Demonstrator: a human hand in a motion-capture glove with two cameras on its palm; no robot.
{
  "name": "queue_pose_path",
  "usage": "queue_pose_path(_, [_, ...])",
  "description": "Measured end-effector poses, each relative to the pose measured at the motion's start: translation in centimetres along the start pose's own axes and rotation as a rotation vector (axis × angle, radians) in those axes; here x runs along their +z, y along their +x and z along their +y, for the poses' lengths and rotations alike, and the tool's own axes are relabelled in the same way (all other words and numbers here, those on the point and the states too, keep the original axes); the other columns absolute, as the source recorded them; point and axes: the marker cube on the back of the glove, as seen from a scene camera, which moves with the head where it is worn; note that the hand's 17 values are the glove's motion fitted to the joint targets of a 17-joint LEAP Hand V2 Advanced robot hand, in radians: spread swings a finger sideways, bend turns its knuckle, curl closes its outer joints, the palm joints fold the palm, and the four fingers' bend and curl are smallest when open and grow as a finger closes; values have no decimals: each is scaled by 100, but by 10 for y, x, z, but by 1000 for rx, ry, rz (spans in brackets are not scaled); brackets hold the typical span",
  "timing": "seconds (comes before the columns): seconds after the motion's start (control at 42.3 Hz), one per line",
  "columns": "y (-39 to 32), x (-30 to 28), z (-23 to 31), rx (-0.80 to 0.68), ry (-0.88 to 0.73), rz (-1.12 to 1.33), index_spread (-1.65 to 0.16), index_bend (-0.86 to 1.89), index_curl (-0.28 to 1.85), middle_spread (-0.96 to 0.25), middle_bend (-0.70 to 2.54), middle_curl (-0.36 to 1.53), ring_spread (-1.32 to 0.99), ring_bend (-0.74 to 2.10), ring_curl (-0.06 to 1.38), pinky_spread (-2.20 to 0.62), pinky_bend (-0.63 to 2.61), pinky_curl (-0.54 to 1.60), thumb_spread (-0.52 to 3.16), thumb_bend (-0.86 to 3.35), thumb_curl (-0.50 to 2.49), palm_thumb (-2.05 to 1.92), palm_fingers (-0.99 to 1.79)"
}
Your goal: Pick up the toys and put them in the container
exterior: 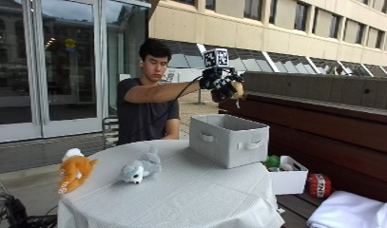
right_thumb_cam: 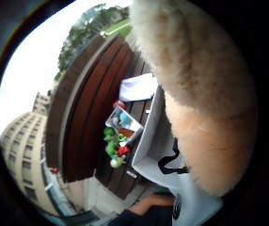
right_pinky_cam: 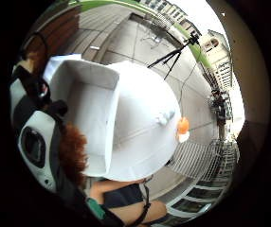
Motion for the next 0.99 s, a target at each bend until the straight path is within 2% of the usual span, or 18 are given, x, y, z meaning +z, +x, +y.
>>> queue_pose_path(0.071, [4, 10, -7, -90, -71, -55, -36, -3, 32, -44, 57, 60, -42, 116, 47, -42, 93, 41, 86, 5, 78, 52, 82])
queue_pose_path(0.165, [6, 9, -3, -114, -77, -62, -32, -12, 25, -30, 44, 59, -34, 107, 48, -35, 119, 51, 95, -9, 66, 29, 19])
queue_pose_path(0.236, [19, 6, -4, -115, -53, -44, -30, -5, 22, -18, 35, 56, -25, 96, 44, -26, 132, 53, 96, -13, 59, 11, -9])
queue_pose_path(0.354, [47, -5, 2, -94, -38, 18, -29, 1, 15, -8, 33, 52, -16, 86, 35, -16, 138, 49, 97, -9, 52, -2, -14])
queue_pose_path(0.496, [98, -17, 12, -12, -9, 87, -29, 5, 14, -2, 31, 50, -8, 77, 31, -7, 139, 47, 97, -7, 47, -5, -18])
queue_pose_path(0.732, [220, -10, 13, 135, -12, 105, -30, 8, 14, -2, 26, 47, -2, 64, 27, 1, 132, 43, 96, -7, 39, -7, -20])
queue_pose_path(0.992, [353, 53, 27, 248, -111, 89, -29, 6, 13, -4, 21, 45, 1, 49, 23, 5, 125, 39, 94, -7, 34, -6, -24])
